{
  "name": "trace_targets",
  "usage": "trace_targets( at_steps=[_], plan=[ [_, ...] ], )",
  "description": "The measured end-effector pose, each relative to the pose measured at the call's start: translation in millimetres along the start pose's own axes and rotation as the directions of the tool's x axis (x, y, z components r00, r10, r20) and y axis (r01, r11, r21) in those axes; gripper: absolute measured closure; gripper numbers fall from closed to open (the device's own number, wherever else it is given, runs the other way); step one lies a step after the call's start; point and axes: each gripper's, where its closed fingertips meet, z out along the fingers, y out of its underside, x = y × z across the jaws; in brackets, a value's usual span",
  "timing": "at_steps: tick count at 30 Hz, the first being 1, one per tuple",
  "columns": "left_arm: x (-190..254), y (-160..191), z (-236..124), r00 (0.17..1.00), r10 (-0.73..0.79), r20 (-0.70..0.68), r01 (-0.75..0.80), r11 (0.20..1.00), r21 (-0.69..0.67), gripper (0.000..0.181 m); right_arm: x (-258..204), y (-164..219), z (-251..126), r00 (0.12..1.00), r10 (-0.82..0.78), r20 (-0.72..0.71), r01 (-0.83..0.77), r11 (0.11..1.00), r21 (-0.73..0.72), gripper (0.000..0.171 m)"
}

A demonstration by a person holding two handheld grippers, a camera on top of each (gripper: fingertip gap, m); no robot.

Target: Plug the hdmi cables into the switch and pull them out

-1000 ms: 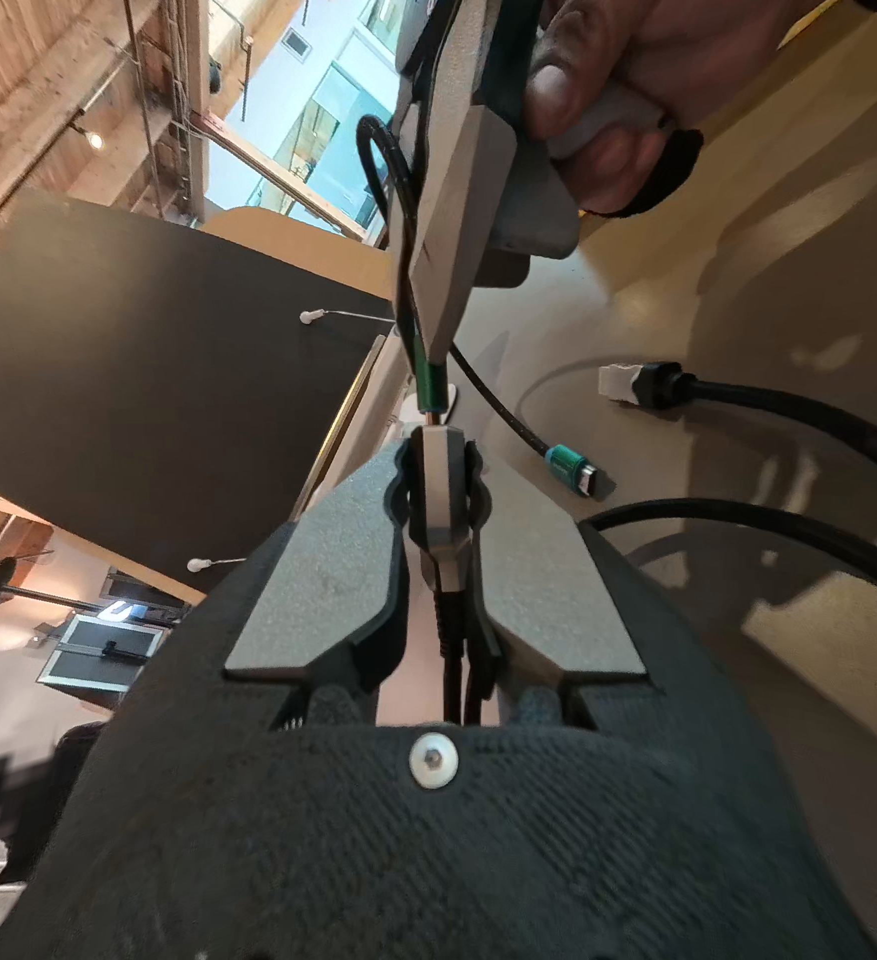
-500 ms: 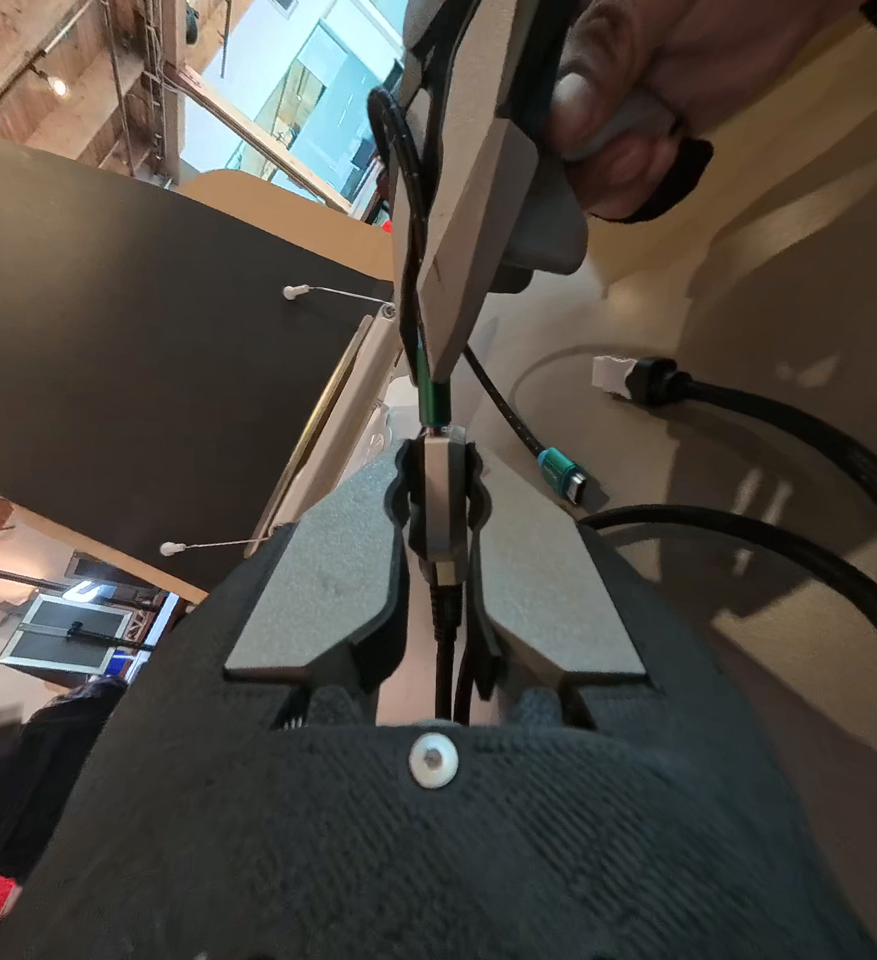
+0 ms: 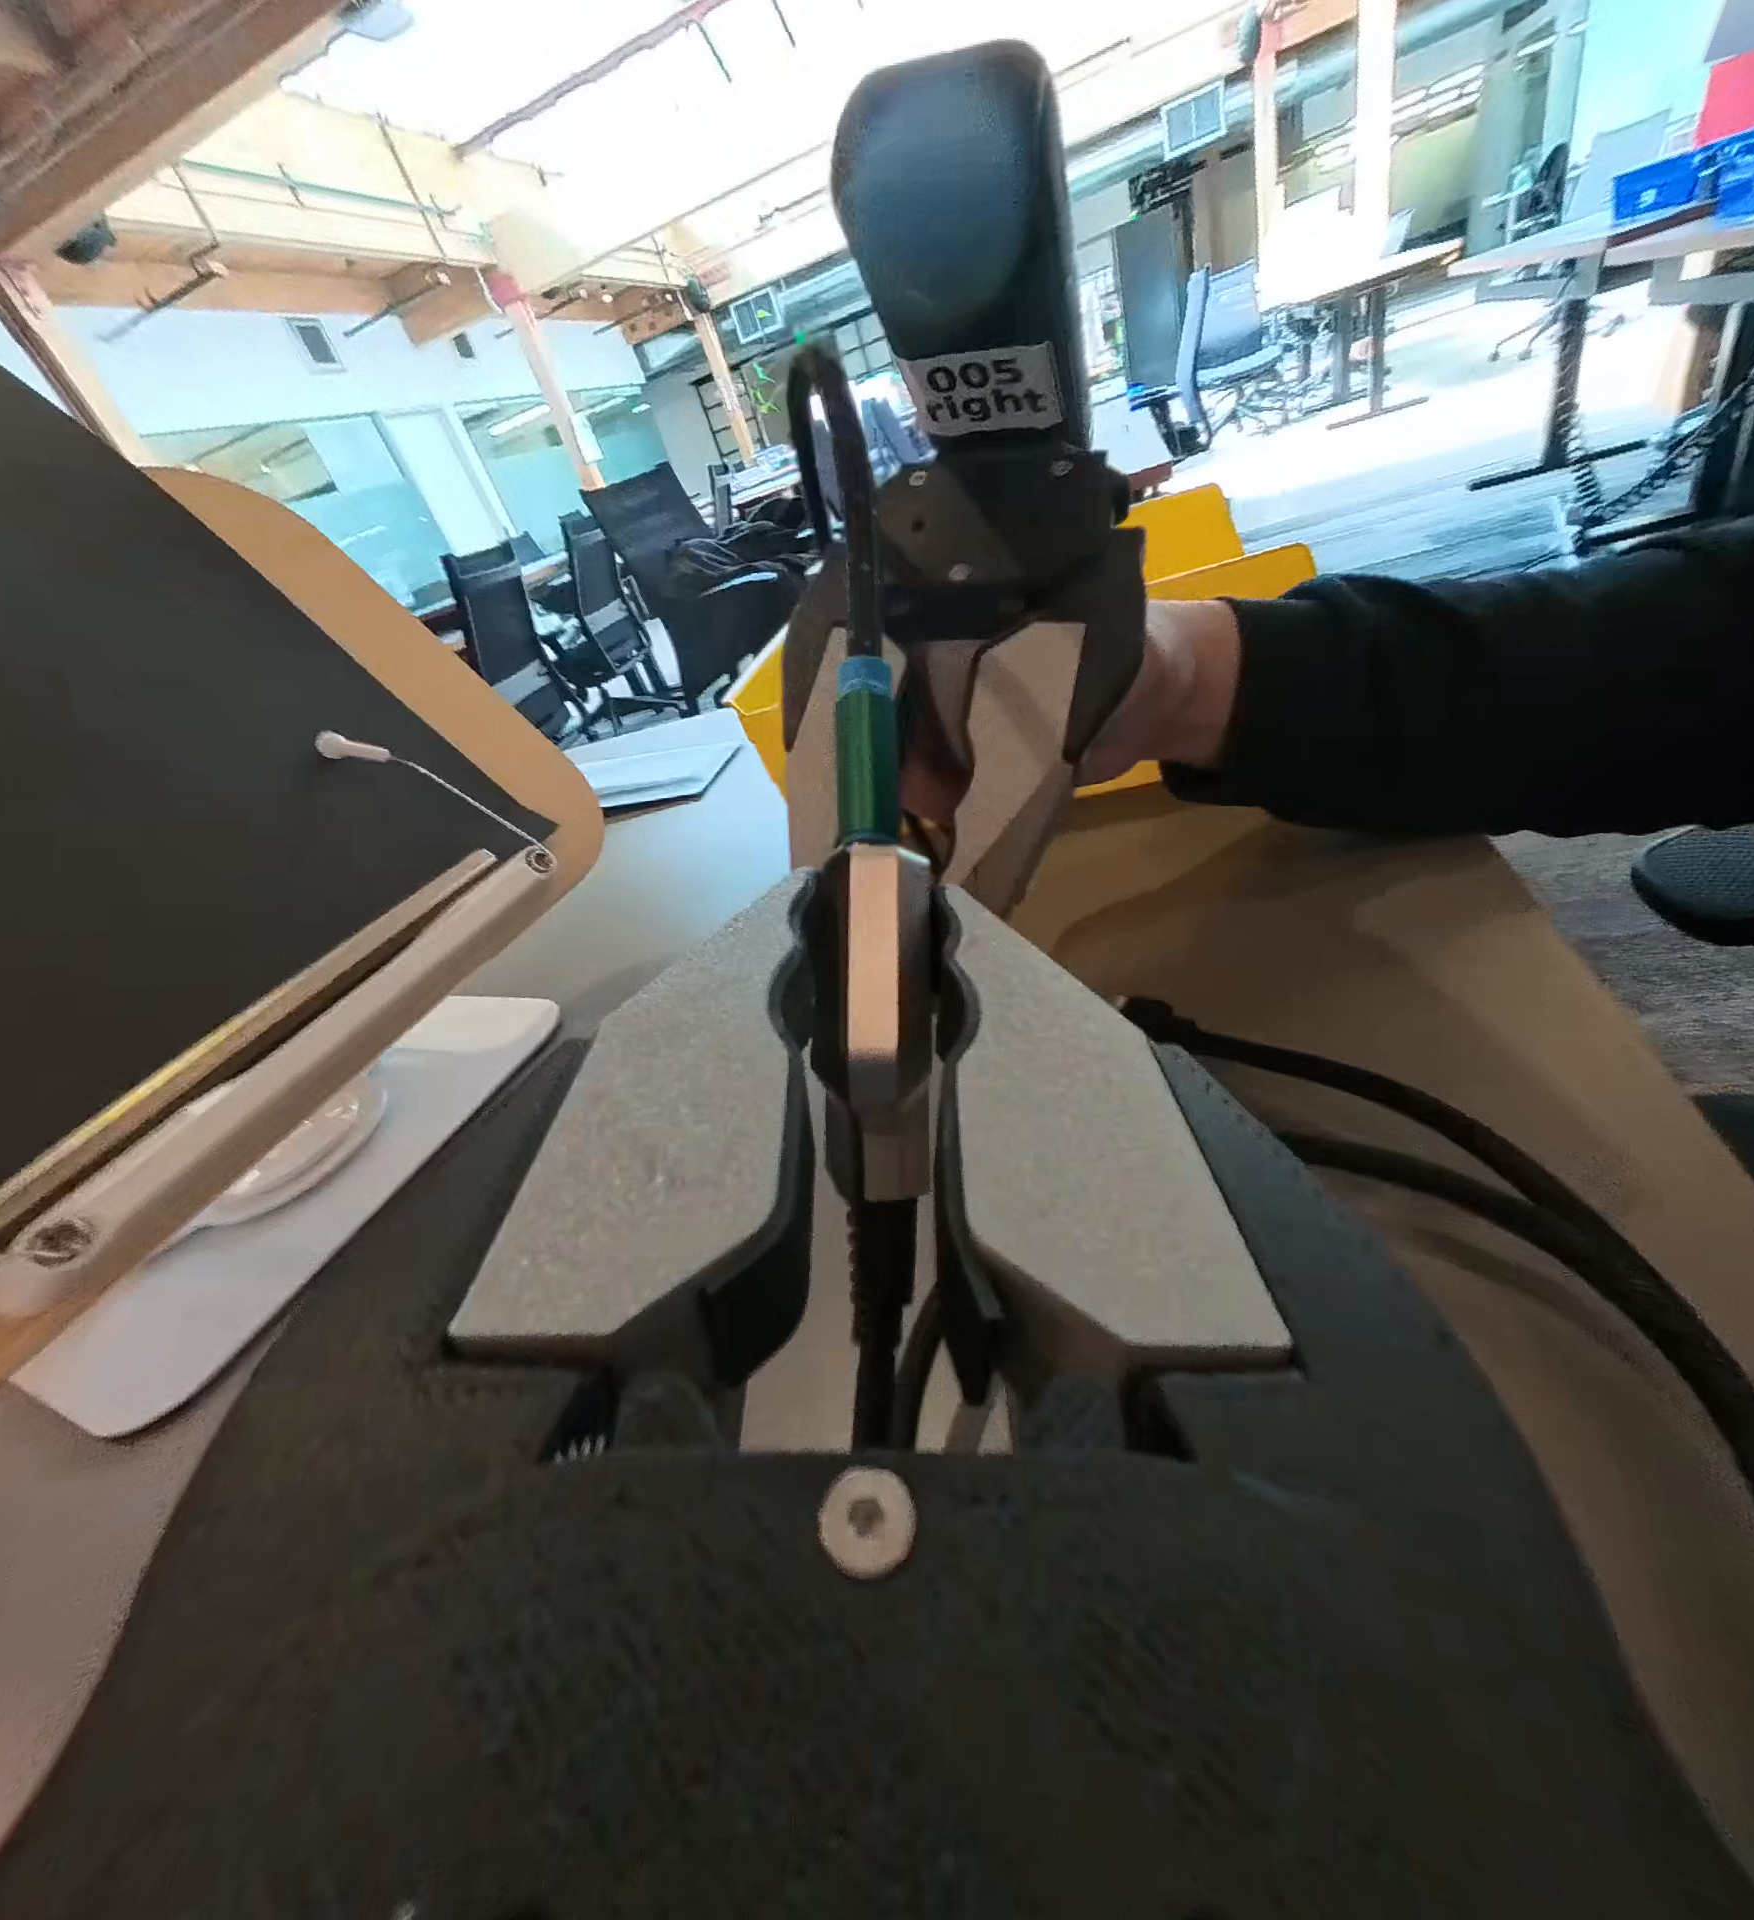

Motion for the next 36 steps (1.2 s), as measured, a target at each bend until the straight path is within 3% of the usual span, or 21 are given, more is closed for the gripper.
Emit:
trace_targets(
  at_steps=[3, 6, 11, 15, 18, 26, 32, 36],
  plan=[
    [0, 1, -4, 0.994, -0.106, -0.041, 0.106, 0.994, 0.001, 0.162, -9, 3, 7, 0.999, 0.029, 0.032, -0.027, 0.998, -0.061, 0.152],
    [-10, -3, -8, 0.993, -0.122, 0.009, 0.121, 0.992, 0.026, 0.156, -4, 2, 1, 0.998, 0.033, -0.053, -0.039, 0.994, -0.104, 0.154],
    [-32, -23, -26, 0.984, -0.127, 0.128, 0.111, 0.985, 0.130, 0.145, 6, -29, -44, 0.975, -0.043, -0.217, 0.006, 0.986, -0.168, 0.154],
    [-55, -40, -48, 0.956, -0.213, 0.200, 0.161, 0.955, 0.248, 0.150, 31, -67, -106, 0.919, -0.131, -0.372, 0.034, 0.966, -0.255, 0.154],
    [-70, -31, -54, 0.926, -0.284, 0.248, 0.224, 0.943, 0.245, 0.158, 61, -93, -166, 0.849, -0.170, -0.500, 0.005, 0.949, -0.314, 0.154],
    [-64, -1, -33, 0.931, -0.237, 0.276, 0.221, 0.971, 0.088, 0.163, 113, -181, -332, 0.633, -0.064, -0.772, -0.088, 0.984, -0.154, 0.154],
    [-59, 9, -26, 0.937, -0.226, 0.267, 0.224, 0.974, 0.037, 0.166, 144, -193, -418, 0.508, -0.106, -0.855, -0.149, 0.967, -0.209, 0.154],
    [-62, 13, -26, 0.934, -0.231, 0.272, 0.233, 0.972, 0.026, 0.166, 151, -203, -459, 0.456, -0.052, -0.888, -0.177, 0.973, -0.148, 0.154]
  ],
)
